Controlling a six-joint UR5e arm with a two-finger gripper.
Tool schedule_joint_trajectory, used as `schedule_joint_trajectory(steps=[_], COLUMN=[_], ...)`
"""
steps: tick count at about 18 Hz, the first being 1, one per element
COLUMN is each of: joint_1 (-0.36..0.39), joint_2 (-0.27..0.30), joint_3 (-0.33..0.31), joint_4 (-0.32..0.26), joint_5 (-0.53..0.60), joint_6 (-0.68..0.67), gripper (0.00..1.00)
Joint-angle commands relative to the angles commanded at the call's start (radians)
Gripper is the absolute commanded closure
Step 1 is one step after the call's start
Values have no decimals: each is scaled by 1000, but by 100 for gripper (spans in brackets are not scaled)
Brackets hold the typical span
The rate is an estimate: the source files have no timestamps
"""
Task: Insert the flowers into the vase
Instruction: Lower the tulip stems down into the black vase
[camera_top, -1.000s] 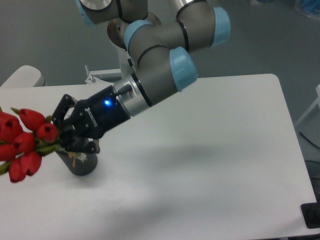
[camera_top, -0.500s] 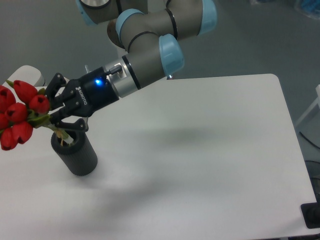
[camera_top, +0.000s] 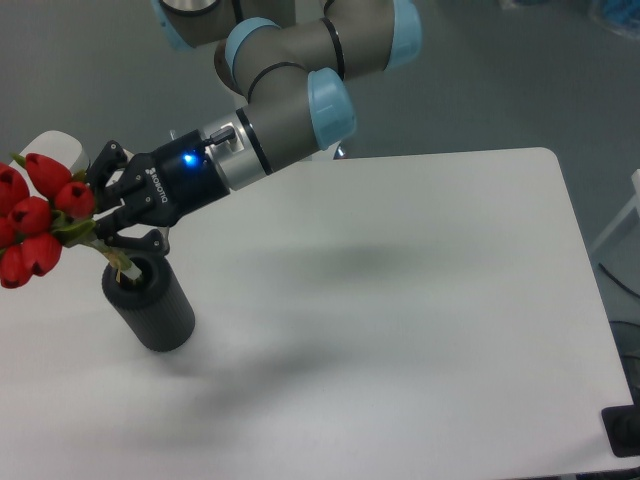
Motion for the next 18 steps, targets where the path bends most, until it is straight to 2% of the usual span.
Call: schedule_joint_trajectory(steps=[3, 5, 11, 18], joint_1=[-6, -6, -5, 3], joint_2=[-9, -12, -41, -46], joint_3=[-52, -90, -103, -160], joint_4=[77, 103, 105, 105], joint_5=[5, 6, 9, 11], joint_6=[14, 57, 147, 222], gripper=[100, 100, 99, 97])
